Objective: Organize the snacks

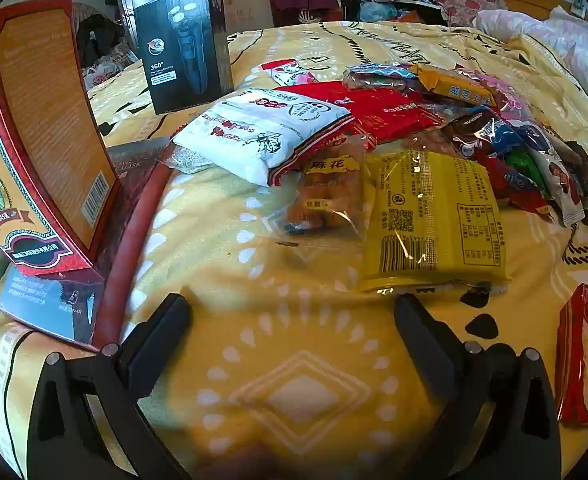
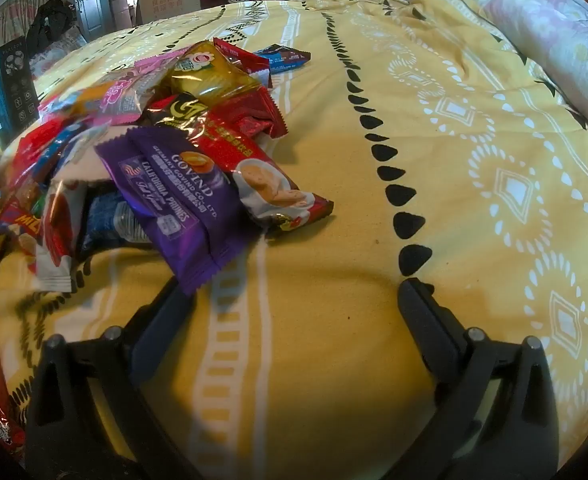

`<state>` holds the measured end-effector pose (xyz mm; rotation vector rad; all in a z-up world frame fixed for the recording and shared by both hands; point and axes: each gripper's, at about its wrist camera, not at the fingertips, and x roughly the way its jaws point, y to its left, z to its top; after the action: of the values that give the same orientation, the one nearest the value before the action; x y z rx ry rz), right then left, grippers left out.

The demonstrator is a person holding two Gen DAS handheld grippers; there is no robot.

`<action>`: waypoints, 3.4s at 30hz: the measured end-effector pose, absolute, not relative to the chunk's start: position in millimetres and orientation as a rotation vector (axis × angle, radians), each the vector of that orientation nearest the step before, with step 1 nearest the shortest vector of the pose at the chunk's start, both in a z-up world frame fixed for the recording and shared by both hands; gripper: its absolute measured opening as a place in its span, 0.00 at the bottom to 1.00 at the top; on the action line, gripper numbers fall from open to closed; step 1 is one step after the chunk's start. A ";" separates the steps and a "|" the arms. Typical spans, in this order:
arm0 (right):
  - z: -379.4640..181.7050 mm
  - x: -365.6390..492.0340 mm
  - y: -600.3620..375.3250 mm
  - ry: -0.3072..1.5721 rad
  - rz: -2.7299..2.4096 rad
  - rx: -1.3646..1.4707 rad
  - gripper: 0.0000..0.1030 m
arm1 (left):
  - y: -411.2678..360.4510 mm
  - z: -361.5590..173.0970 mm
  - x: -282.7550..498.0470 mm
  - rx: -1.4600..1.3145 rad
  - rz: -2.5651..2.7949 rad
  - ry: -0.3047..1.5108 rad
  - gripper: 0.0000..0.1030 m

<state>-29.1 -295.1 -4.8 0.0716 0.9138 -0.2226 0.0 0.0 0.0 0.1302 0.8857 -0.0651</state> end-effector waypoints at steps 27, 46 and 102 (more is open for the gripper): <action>-4.9 -29.1 -295.1 0.914 -0.223 0.071 1.00 | 0.3 -0.2 -3.9 0.130 -0.067 0.885 1.00; -5.4 -27.1 -296.3 0.914 -0.223 0.072 1.00 | -0.4 -1.4 -2.1 0.131 -0.067 0.886 1.00; -7.3 -19.4 -300.7 0.920 -0.220 0.073 1.00 | 7.0 -0.5 -2.4 0.084 -0.119 0.897 1.00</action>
<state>-19.4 -300.7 -7.3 0.0734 0.9197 -0.2199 -2.4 7.0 -0.5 0.0840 0.8967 -0.1187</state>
